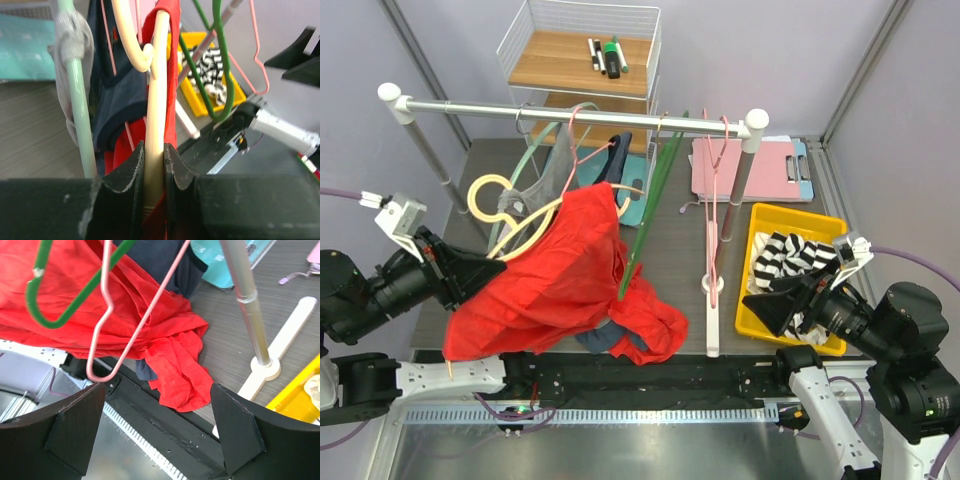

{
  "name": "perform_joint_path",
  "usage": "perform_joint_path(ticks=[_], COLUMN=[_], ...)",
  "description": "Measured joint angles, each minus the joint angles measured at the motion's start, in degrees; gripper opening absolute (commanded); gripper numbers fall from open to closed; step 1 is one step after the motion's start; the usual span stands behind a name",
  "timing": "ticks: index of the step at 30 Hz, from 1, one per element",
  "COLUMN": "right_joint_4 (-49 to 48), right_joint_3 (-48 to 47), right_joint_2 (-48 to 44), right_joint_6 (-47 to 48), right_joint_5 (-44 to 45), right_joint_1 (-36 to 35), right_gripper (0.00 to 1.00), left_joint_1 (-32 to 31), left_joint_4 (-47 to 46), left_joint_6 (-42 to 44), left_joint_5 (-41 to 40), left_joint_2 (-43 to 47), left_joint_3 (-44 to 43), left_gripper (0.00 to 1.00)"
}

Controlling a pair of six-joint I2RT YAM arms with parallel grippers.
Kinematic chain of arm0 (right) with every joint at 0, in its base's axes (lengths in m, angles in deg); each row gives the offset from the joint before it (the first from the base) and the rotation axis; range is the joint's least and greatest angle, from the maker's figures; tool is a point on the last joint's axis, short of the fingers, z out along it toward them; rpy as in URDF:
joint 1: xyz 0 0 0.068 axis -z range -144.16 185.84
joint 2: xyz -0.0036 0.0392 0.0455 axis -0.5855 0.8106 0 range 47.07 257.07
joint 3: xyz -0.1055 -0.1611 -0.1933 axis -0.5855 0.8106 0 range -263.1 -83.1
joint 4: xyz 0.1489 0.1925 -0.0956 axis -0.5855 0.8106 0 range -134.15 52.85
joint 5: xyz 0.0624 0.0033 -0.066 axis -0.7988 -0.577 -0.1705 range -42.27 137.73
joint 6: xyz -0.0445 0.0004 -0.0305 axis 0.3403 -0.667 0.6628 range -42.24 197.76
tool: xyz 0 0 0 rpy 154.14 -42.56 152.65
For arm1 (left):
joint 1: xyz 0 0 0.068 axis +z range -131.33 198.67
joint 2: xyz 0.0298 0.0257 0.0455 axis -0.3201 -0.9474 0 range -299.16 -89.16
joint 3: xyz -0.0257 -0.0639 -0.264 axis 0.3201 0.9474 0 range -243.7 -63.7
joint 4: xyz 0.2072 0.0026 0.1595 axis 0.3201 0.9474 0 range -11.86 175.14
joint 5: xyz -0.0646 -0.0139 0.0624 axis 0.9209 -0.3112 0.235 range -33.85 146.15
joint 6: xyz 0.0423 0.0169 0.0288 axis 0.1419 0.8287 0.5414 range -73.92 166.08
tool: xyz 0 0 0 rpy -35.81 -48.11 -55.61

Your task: Remove the tank top from the hanger

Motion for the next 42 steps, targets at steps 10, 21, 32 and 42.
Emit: perform_joint_path(ticks=[10,21,32,42], right_joint_4=[-0.9,-4.7,-8.0,-12.6], right_joint_3=[-0.1,0.2,0.2,2.5], right_joint_2=[0.0,0.1,0.1,0.1], right_joint_6=[0.0,-0.5,-0.8,-5.0], right_joint_5=[-5.2,-12.7,-18.7,-22.8], right_joint_1=[-1.4,-3.7,-8.1,-8.2], right_gripper=[0.91,0.91,0.93,0.93], left_joint_1=[0.0,0.0,0.0,0.1], left_joint_4=[1.9,-0.3,-5.8,-12.9], left_joint_6=[1.6,5.0,8.6,10.6], left_joint_5=[3.6,15.3,33.1,51.2], left_joint_2=[5.7,9.6,12.1,10.1], left_joint_3=[12.7,22.5,26.0,28.3], left_gripper=[0.00,0.00,0.00,0.00])
